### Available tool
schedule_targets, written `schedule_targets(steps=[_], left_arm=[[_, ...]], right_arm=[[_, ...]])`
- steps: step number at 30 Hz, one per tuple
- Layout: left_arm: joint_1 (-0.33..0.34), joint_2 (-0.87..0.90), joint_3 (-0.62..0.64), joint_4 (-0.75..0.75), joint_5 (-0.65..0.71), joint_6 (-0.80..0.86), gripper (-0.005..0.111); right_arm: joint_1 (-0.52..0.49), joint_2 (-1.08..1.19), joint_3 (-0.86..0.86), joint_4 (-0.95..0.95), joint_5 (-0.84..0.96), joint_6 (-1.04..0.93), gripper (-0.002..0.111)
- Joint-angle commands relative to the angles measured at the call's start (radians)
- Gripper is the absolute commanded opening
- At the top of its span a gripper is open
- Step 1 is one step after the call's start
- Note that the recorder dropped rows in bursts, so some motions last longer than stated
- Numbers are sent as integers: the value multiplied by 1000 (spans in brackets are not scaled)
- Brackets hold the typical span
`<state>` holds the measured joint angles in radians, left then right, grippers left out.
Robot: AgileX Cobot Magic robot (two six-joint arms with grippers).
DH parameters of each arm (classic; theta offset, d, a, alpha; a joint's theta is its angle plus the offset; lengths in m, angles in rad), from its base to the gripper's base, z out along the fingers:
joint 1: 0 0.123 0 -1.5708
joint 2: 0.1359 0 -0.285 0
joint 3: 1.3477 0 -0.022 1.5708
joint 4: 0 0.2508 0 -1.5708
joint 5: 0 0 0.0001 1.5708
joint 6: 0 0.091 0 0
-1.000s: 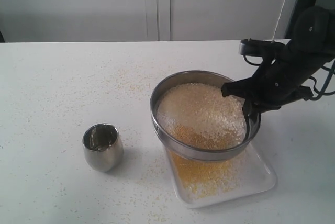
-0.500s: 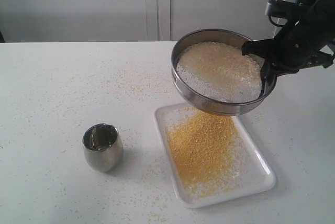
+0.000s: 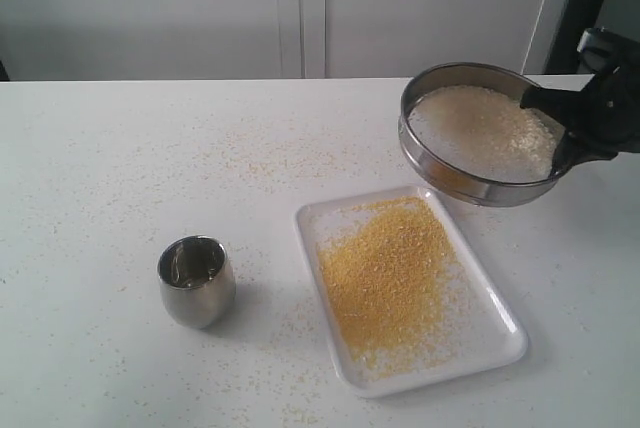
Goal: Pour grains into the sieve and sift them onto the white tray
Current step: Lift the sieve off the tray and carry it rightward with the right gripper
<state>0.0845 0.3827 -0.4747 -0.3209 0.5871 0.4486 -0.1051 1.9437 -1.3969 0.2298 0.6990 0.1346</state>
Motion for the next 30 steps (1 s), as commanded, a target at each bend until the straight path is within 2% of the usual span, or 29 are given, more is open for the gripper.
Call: schedule_targets(steps=[1,8,30], left_arm=[[-6,-5,3,-9,9,-1,0],[-6,-5,3,-9,9,-1,0],[-6,-5,3,-9,9,-1,0]], right_arm=[[-46,24,-11,8,-57,57,0],[-67,79,-11,-108,-70,144,0],[-67,118,-11,-154,-75,151,0]])
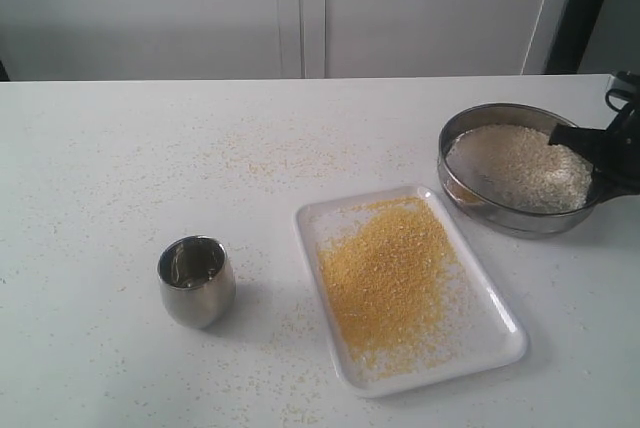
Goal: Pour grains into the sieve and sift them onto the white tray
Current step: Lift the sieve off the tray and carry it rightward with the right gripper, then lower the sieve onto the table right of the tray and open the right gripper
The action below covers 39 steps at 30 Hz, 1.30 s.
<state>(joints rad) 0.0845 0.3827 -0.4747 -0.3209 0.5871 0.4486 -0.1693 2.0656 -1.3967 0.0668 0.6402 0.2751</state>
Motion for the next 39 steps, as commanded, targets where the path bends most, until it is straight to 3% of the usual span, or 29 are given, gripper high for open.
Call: schedule_targets(steps=[1,8,11,17,20,39], left_arm=[[-6,-5,3,-9,9,-1,0],[-6,-5,3,-9,9,-1,0],[-6,-5,3,-9,9,-1,0],[-6,-5,3,-9,9,-1,0],[-6,-5,3,-9,9,-1,0],[-6,-5,3,-9,9,-1,0]], right_arm=[[-3,-3,-12,9,-14,10,0],[-3,8,-12,7,6,10,1],[-3,8,-12,7,6,10,12],[-3,8,-12,7,8,18,43],[-3,8,-12,7,17,18,51],[-3,-55,-12,9,73,18,51]])
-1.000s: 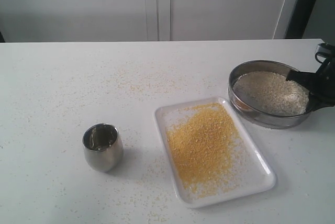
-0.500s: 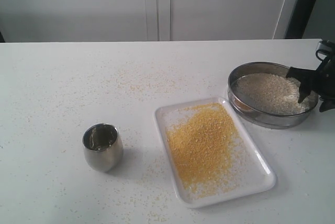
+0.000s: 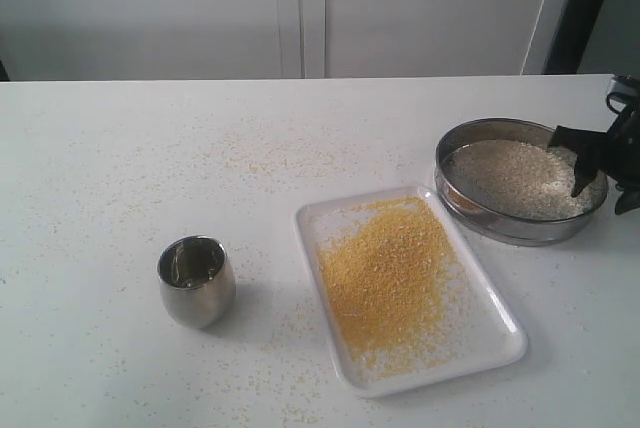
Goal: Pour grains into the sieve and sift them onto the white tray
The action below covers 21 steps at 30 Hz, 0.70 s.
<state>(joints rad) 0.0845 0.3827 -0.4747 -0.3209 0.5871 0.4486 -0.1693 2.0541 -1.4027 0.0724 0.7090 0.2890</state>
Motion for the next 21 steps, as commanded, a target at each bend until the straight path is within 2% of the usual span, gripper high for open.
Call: schedule_targets(steps=[1,6,8,12,14,21], left_arm=[[-6,-5,3,-9,9,-1,0],[-6,-5,3,-9,9,-1,0],[-6,-5,3,-9,9,-1,0],[-6,-5,3,-9,9,-1,0],[-6,-5,3,-9,9,-1,0],[-6,-5,3,-9,9,-1,0]], right_arm=[[-3,-55,-6,4,4,4,51],[-1,-104,-6,6,16,4,51],[-1,-122,-6,6,32,4,48],[-1,-158,-6,8,90,-26,21],[-1,-179,-6,8,127,-50,1],[-1,-238,-6,12,200,-104,0]])
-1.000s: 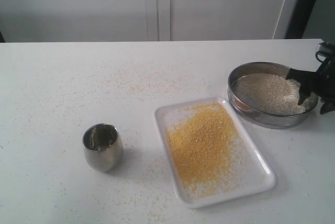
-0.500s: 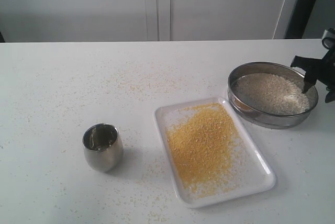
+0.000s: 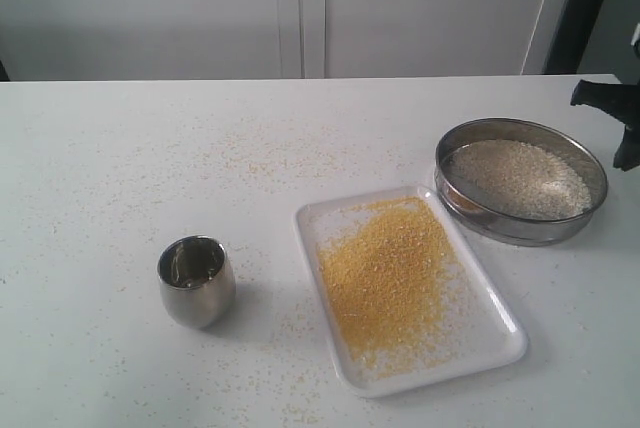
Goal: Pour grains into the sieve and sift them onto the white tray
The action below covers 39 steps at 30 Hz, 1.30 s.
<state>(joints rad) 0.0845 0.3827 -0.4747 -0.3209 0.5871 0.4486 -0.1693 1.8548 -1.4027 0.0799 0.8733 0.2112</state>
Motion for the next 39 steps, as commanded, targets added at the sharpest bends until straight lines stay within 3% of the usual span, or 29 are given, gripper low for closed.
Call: schedule_targets(steps=[1,13,39], left_arm=[[-6,-5,3,-9,9,-1,0],[-6,-5,3,-9,9,-1,0],[-6,-5,3,-9,9,-1,0]], right_arm=[[-1,-49,-4,17,42,-32,0],[11,-145,5,150,124,-186,0],[289,-519,251,20,86,-211,0]])
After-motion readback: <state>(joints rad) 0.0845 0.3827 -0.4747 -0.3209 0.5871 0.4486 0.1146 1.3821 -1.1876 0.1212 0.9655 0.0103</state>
